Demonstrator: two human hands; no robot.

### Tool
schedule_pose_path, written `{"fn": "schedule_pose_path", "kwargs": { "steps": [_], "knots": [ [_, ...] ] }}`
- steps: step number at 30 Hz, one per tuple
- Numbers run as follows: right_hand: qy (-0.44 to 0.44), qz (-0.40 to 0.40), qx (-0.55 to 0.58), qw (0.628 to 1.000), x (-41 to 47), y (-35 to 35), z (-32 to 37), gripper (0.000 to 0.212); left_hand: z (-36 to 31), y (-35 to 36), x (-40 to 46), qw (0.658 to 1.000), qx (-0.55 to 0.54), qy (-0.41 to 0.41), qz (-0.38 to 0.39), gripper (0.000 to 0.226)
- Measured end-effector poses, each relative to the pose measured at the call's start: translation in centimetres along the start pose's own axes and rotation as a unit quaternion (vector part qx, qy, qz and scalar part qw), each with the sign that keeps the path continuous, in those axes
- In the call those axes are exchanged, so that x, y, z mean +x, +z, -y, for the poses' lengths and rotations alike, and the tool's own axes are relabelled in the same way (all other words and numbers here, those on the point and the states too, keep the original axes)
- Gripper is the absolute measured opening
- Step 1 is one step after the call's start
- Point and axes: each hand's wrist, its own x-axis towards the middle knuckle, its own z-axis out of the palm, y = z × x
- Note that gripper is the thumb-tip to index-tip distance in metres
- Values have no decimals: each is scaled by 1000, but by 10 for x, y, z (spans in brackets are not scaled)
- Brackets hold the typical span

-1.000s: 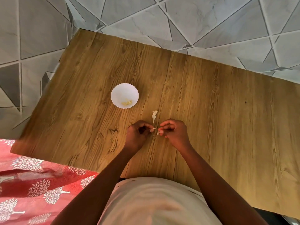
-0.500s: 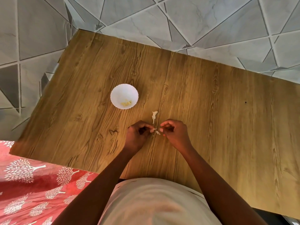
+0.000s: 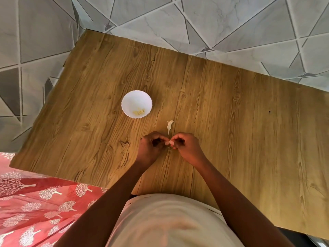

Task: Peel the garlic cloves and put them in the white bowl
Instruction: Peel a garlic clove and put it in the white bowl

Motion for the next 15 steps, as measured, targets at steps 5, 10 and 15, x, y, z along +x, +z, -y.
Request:
{"fn": "schedule_pose_path", "kwargs": {
  "steps": [5,10,15],
  "knots": [
    [9,3,-5,1000,0,-1,0,7,2,-2,1,1000,1,6,6,14],
    [37,-17,-15,999,-2,-10,-5,12,-1,-2,-1,1000,4,5,7,15],
    [70,1,-102,992,4,-16,-14,12,-4,0,-3,999,41,29,-12,14]
  ]
}}
